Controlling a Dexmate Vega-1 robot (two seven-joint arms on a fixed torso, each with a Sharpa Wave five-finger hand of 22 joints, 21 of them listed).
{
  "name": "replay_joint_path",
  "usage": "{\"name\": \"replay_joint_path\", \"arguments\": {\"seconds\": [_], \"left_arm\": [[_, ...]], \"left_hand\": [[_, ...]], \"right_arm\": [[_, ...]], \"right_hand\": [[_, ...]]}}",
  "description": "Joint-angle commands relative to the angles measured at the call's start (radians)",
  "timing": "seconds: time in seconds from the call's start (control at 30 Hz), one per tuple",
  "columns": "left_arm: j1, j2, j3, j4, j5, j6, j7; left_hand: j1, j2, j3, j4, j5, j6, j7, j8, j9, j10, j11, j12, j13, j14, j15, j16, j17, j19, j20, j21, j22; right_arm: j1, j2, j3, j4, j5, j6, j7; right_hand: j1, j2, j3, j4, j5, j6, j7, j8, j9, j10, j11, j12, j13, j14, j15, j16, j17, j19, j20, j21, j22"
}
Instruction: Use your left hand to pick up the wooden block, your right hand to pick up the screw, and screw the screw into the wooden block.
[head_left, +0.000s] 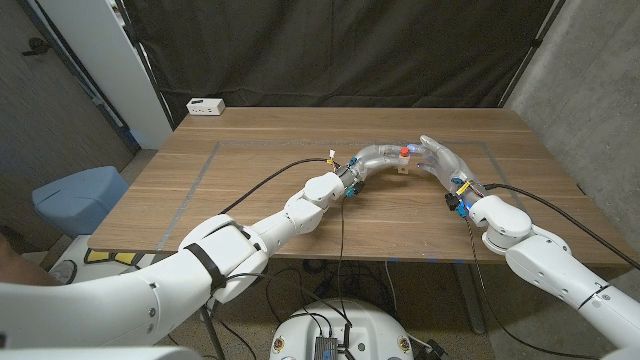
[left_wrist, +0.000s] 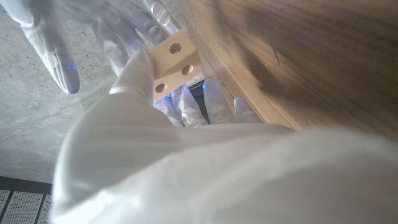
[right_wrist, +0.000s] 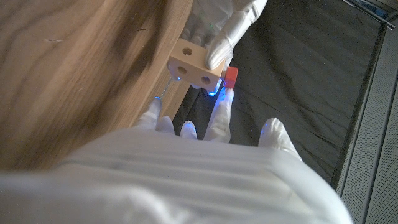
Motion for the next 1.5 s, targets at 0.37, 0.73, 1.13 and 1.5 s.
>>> {"name": "replay_joint_path", "arguments": {"seconds": [0.37, 0.73, 1.13, 1.5], "left_arm": [[-0.006, -0.007, -0.003, 0.018, -0.004, -0.005, -0.003], [-0.009, -0.011, -0.004, 0.027, -0.006, -0.003, -0.008], [-0.02, -0.022, -0.005, 0.056, -0.009, -0.009, -0.015], [-0.037, -0.035, -0.006, 0.092, -0.01, -0.017, -0.023]], "left_hand": [[-0.056, 0.074, 0.054, 0.044, 0.006, 0.088, 0.053, 0.003, 0.006, 0.02, -0.006, 0.052, 0.103, 0.009, -0.079, 0.001, 0.005, 0.009, -0.004, 0.005, 0.002], [-0.057, 0.077, 0.059, 0.044, 0.007, 0.088, 0.055, 0.003, 0.006, 0.019, -0.006, 0.051, 0.104, 0.009, -0.078, -0.001, 0.003, 0.008, -0.004, 0.005, 0.002], [-0.061, 0.076, 0.059, 0.046, 0.008, 0.089, 0.055, 0.003, 0.006, 0.02, -0.006, 0.052, 0.103, 0.008, -0.077, -0.002, 0.003, 0.008, -0.004, 0.005, 0.002], [-0.062, 0.075, 0.06, 0.045, 0.008, 0.089, 0.055, 0.002, 0.006, 0.02, -0.005, 0.052, 0.103, 0.009, -0.077, -0.001, 0.003, 0.008, -0.004, 0.005, 0.002]], "right_arm": [[-0.017, -0.002, 0.01, -0.014, 0.002, -0.011, -0.018], [-0.029, -0.006, 0.016, -0.023, 0.007, -0.016, -0.021], [-0.018, -0.022, 0.011, -0.012, 0.028, -0.016, 0.033], [0.007, -0.029, -0.003, 0.011, 0.041, -0.005, 0.086]], "right_hand": [[0.002, 0.006, 0.005, 0.0, 0.004, 0.04, 0.009, 0.016, 0.003, 0.025, -0.012, 0.007, 0.003, 0.02, -0.001, 0.01, 0.002, 0.012, 0.005, 0.006, 0.004], [0.003, 0.007, 0.006, -0.001, 0.004, 0.076, 0.012, 0.025, 0.003, 0.052, -0.023, 0.012, 0.003, 0.027, -0.006, 0.011, 0.001, 0.014, 0.006, 0.005, 0.004], [0.004, 0.007, 0.007, -0.001, 0.004, 0.088, 0.013, 0.026, 0.002, 0.061, -0.028, 0.012, 0.003, 0.028, -0.007, 0.01, 0.001, 0.015, 0.007, 0.005, 0.004], [0.005, 0.005, 0.007, -0.003, 0.004, 0.076, 0.008, 0.017, 0.002, 0.054, -0.034, 0.005, 0.003, 0.022, -0.009, 0.006, 0.001, 0.005, 0.009, 0.001, 0.004]]}}
